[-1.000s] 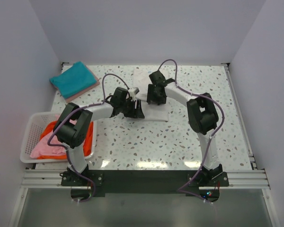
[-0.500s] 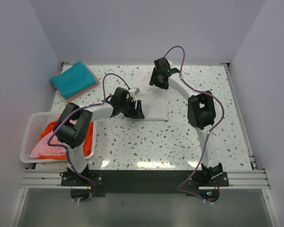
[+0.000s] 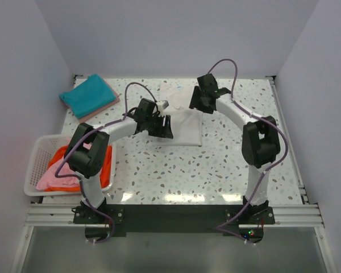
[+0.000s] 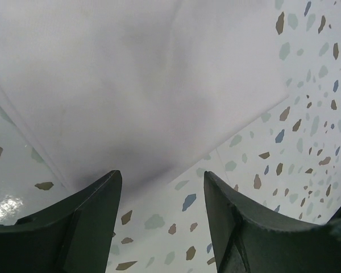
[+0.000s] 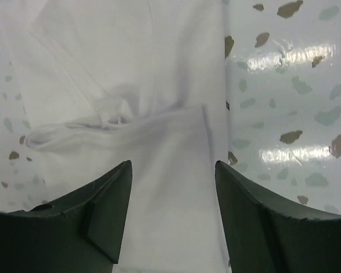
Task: Fold and stack the t-shirts
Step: Fold the tshirt
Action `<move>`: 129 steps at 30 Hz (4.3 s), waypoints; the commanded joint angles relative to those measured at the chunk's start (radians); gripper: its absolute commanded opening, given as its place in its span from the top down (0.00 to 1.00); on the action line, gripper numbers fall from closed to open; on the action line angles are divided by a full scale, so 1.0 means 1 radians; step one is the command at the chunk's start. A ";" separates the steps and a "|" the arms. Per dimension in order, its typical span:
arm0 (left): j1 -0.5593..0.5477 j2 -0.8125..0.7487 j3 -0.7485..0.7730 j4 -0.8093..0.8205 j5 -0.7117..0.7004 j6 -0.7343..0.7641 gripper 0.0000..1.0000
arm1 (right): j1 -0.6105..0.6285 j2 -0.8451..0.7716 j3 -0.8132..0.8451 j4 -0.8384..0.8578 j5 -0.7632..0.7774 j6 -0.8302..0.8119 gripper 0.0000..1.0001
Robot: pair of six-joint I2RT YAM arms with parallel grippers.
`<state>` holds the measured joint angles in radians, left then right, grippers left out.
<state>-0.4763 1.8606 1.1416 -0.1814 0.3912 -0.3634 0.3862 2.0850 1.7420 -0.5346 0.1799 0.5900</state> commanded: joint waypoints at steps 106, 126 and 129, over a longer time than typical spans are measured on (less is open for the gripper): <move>0.011 -0.472 -0.018 -0.607 -0.083 -0.112 1.00 | 0.057 -0.772 -0.533 -0.534 -0.201 -0.075 1.00; -0.019 -0.522 0.001 -0.668 0.064 -0.155 1.00 | 0.198 -0.912 -0.481 -0.716 -0.091 0.183 1.00; -0.016 -0.448 0.038 -0.667 0.064 -0.118 1.00 | 0.189 -0.872 -0.449 -0.706 -0.051 0.179 1.00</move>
<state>-0.4999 1.3586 1.1141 -0.8471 0.4541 -0.5388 0.5861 1.1908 1.2324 -1.2194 0.0261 0.7513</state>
